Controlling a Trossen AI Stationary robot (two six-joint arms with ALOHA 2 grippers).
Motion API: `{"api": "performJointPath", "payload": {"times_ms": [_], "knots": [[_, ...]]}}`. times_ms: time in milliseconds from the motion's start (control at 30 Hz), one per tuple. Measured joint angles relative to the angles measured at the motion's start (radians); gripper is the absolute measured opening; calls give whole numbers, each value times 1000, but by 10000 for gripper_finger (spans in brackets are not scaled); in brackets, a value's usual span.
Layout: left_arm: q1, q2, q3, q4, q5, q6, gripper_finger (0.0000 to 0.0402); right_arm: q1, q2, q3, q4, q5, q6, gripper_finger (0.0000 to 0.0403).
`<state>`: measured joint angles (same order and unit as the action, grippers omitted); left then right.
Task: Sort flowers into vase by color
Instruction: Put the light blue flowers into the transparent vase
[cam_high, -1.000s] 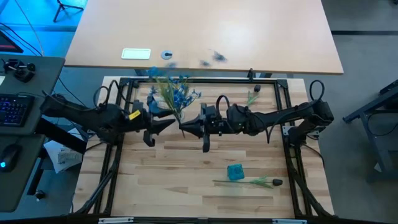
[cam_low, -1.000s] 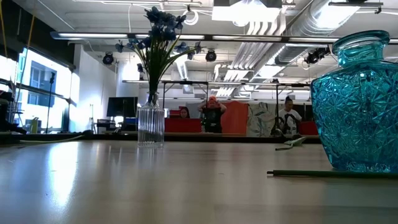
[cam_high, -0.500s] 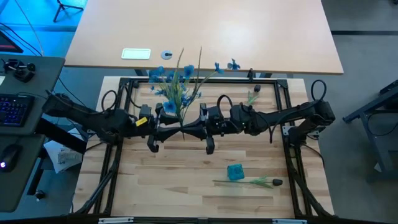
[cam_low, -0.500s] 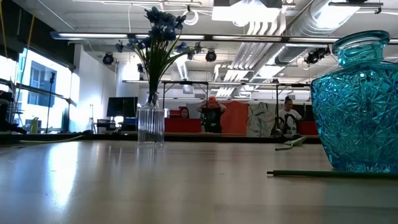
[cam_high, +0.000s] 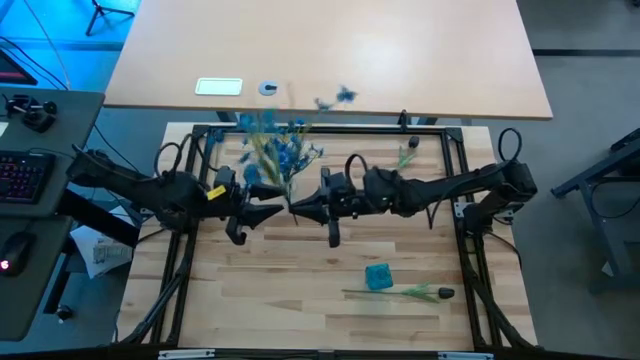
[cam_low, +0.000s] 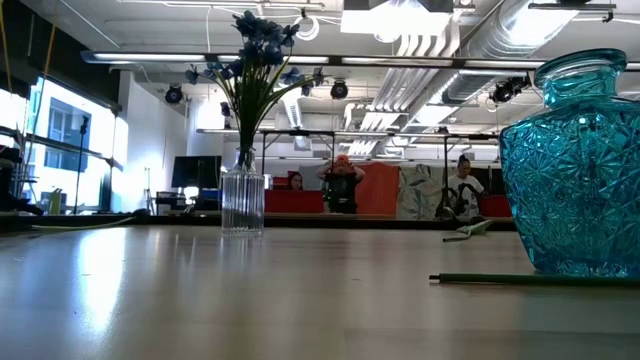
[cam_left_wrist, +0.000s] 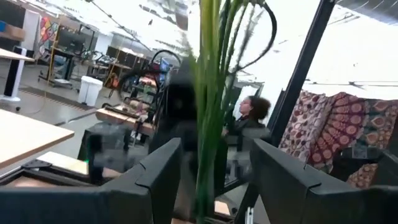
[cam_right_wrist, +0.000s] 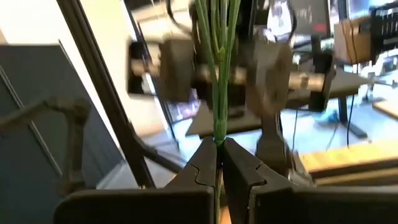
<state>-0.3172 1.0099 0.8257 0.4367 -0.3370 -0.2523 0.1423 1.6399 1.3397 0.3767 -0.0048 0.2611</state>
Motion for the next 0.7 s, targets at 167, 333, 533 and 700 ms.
{"api": "performJointPath", "payload": {"times_ms": [167, 333, 533, 700], "knots": [[-4, -4, 1, -37, -1, -9, 180, -5, 1, 1, 14, 0, 0, 0], [-11, 41, 1, -4, -10, -9, 180, -5, -2, 2, 40, 0, 10, 0], [-10, 77, 1, 40, -12, -8, 180, -5, -1, 1, 24, -1, 9, 0], [-10, 76, 1, 40, -25, -8, 180, -5, -1, 1, 12, -4, 8, 0]]}}
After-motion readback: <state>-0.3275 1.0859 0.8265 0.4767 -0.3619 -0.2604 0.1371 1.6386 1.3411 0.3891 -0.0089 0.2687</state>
